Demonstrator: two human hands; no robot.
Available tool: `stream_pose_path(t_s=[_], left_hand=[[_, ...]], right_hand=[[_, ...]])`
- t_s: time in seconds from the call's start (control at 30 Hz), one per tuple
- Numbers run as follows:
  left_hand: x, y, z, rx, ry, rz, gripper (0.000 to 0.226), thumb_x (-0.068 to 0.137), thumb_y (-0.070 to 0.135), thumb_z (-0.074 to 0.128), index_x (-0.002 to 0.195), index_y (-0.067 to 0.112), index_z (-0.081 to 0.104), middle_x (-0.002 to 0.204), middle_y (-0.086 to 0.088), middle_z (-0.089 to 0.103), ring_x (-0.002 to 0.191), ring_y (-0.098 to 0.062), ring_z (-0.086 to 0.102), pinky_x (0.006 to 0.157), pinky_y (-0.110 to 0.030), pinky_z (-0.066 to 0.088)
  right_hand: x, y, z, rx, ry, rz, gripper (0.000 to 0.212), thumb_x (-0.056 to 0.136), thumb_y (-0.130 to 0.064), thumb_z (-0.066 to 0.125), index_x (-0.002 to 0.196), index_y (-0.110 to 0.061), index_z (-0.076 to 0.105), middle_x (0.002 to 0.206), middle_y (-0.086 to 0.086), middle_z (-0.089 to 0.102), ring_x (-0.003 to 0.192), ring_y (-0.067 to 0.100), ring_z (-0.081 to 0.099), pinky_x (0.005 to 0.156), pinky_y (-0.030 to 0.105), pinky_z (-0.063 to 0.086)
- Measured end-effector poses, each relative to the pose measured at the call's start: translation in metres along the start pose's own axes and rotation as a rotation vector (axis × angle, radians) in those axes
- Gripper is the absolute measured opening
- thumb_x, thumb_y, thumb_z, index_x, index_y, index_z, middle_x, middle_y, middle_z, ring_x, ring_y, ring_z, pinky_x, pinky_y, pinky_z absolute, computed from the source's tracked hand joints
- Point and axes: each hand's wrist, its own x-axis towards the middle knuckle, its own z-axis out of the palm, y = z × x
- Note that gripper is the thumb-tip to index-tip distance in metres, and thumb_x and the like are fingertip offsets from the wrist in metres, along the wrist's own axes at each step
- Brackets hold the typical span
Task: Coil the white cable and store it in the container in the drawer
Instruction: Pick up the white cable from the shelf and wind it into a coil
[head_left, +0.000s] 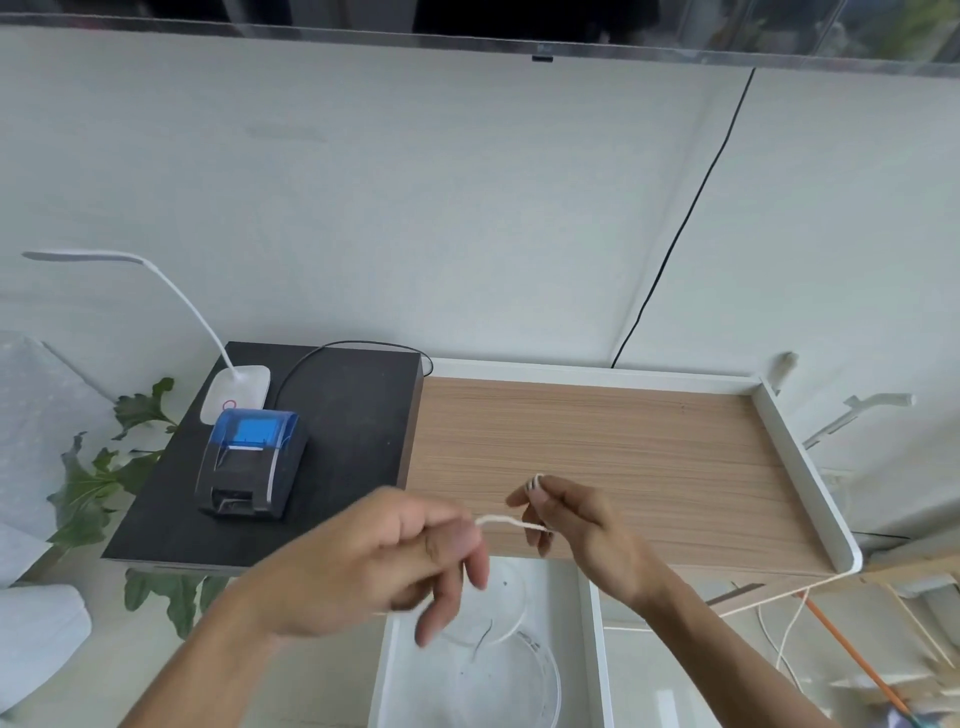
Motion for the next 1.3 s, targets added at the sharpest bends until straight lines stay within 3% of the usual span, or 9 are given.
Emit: stream_pose_path(t_s=[0.1,0.27,0.43,0.63,0.8,1.03,1.13,1.2,1.3], left_hand=[[0.014,-0.001,-0.016,-0.059,0.173,0.079,0.036,0.105,0.037,0.052,0.086,0.014,0.072,0.054,-0.003,0.062,0.046,-0.020,0.037,0.046,-0.022,0.027],[0.040,-0.024,-0.041,-0.259,0.380,0.123,0.038,0.108,0.034,0.055,0.082,0.012,0.073,0.051,-0.004,0.052,0.044,-0.014,0.032,0.051,-0.036,0.016],[0.066,-0.077,-0.024,-0.225,0.541,0.039,0.039,0.097,0.043,0.062,0.086,0.007,0.073,0.057,-0.003,0.058,0.046,-0.013,0.037,0.045,-0.025,0.022],[0.063,-0.122,0.034,-0.023,0.570,-0.045,0.049,0.100,0.054,0.062,0.085,0.009,0.076,0.056,0.007,0.058,0.051,-0.012,0.045,0.051,-0.021,0.038],[0.032,-0.092,0.063,0.195,0.315,-0.037,0.039,0.109,0.046,0.055,0.086,0.018,0.071,0.053,0.004,0.061,0.054,-0.012,0.050,0.063,-0.028,0.044],[0.016,-0.007,0.028,-0.070,0.343,0.196,0.032,0.105,0.033,0.060,0.086,0.009,0.070,0.056,0.006,0.042,0.050,-0.012,0.033,0.052,-0.018,0.031],[0.032,-0.006,0.002,-0.114,0.517,0.211,0.033,0.106,0.033,0.060,0.088,0.008,0.073,0.061,-0.005,0.034,0.047,-0.011,0.030,0.049,-0.023,0.025],[0.045,-0.019,-0.008,-0.130,0.596,0.185,0.032,0.108,0.026,0.056,0.089,0.005,0.073,0.061,-0.008,0.035,0.044,-0.008,0.032,0.047,-0.021,0.027],[0.060,-0.047,-0.006,-0.157,0.661,0.127,0.032,0.108,0.026,0.059,0.088,0.006,0.074,0.057,0.001,0.044,0.044,-0.007,0.035,0.045,-0.019,0.030]], right_hand=[[-0.016,-0.015,0.008,0.036,-0.062,0.003,0.037,0.110,-0.022,0.045,0.098,-0.006,0.075,0.069,0.005,0.062,0.066,0.019,0.056,0.072,0.028,0.047],[-0.038,-0.038,0.016,0.103,-0.066,-0.032,0.043,0.102,-0.023,0.040,0.083,-0.001,0.071,0.058,0.008,0.049,0.058,0.021,0.044,0.068,0.025,0.040],[-0.041,-0.059,0.025,0.636,-0.193,0.000,0.037,0.098,-0.020,0.042,0.083,0.002,0.067,0.053,0.008,0.043,0.046,0.020,0.036,0.053,0.034,0.042],[-0.022,-0.074,0.009,1.144,-0.032,-0.049,0.043,0.105,-0.017,0.039,0.108,0.006,0.075,0.085,0.017,0.075,0.074,0.028,0.074,0.072,0.035,0.064],[0.007,-0.055,-0.006,0.816,0.195,-0.092,0.041,0.112,-0.012,0.035,0.124,0.014,0.064,0.117,0.038,0.073,0.106,0.047,0.074,0.096,0.047,0.061],[-0.018,-0.043,0.011,0.229,0.063,-0.016,0.040,0.107,-0.003,0.041,0.094,0.001,0.079,0.080,0.024,0.078,0.070,0.032,0.069,0.076,0.035,0.054],[-0.030,-0.044,0.015,0.247,-0.009,0.007,0.044,0.099,-0.002,0.038,0.085,0.003,0.079,0.062,0.018,0.069,0.057,0.027,0.056,0.063,0.026,0.047],[-0.032,-0.045,0.019,0.322,-0.062,-0.003,0.043,0.092,-0.012,0.038,0.080,0.007,0.075,0.054,0.018,0.057,0.050,0.027,0.045,0.057,0.034,0.040],[-0.031,-0.056,0.022,0.665,-0.153,0.012,0.040,0.089,-0.018,0.040,0.077,0.008,0.067,0.048,0.010,0.046,0.044,0.022,0.035,0.048,0.032,0.040]])
